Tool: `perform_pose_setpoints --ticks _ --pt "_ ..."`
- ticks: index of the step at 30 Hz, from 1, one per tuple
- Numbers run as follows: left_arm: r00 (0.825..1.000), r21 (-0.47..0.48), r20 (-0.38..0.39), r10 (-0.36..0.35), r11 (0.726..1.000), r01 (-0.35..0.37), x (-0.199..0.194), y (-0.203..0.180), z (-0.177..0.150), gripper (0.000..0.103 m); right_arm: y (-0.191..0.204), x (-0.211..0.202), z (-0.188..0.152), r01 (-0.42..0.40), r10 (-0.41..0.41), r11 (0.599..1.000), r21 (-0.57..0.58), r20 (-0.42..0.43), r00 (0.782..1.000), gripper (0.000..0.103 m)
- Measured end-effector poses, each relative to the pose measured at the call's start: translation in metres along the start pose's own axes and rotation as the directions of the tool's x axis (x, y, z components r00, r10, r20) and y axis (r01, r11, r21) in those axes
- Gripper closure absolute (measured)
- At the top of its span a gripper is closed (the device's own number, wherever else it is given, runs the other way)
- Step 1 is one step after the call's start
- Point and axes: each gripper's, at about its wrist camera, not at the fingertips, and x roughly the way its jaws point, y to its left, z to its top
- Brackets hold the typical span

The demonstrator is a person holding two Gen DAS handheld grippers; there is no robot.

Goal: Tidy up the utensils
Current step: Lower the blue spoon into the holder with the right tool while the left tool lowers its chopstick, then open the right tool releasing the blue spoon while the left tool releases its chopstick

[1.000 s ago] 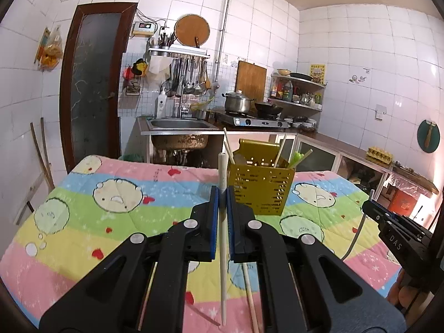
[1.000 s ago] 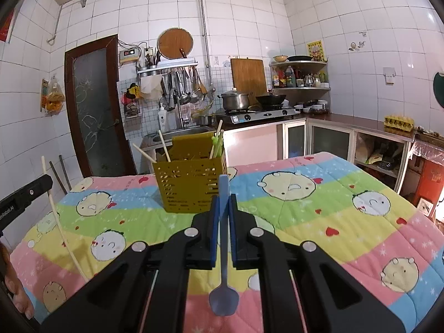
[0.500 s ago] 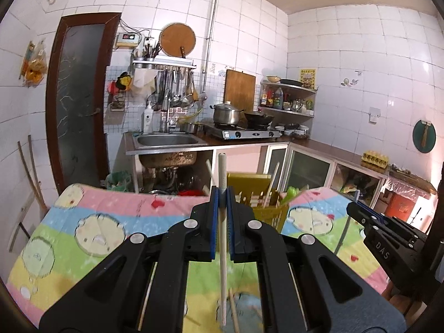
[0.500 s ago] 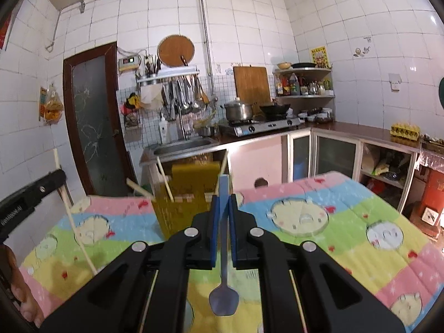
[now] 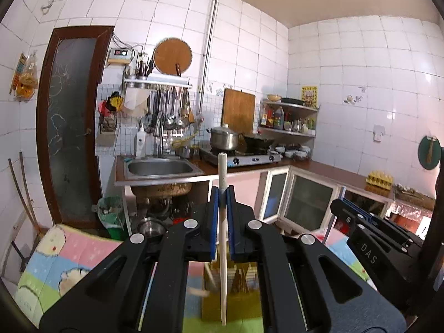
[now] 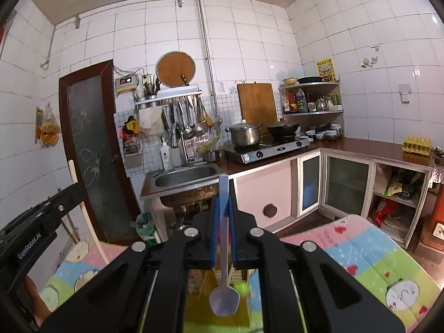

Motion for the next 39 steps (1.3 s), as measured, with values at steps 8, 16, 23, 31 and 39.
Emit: perform_pose_setpoints --ticks 8,16,23,31,39 --pt "1.000 -0.016 0.028 -0.011 1.000 0.011 0.061 -0.007 0.009 0.099 -0.007 0.051 0.008 -0.001 0.001 1.000 0.011 -0.007 1.000 0.096" --pt "0.999 -0.017 -0.033 0.000 1.000 -0.001 0.112 0.003 -0.035 0.099 -0.020 0.092 -0.028 0.020 -0.020 1.000 -0.004 -0.077 0.997 0.096" --pt "0.998 0.009 -0.065 0.013 1.000 -0.013 0.126 0.012 -0.062 0.099 -0.021 0.109 -0.055 0.031 -0.034 0.999 -0.027 -0.132 0.991 0.096" --pt "0.989 0.019 -0.143 0.030 0.999 -0.028 0.135 0.020 -0.079 0.099 -0.026 0.117 -0.069 0.044 -0.051 0.998 -0.037 -0.212 0.976 0.095" --pt "0.987 0.049 -0.141 0.081 0.996 -0.075 0.081 0.026 -0.064 0.033 -0.029 0.079 -0.055 0.061 -0.067 0.997 -0.037 -0.197 0.978 0.037"
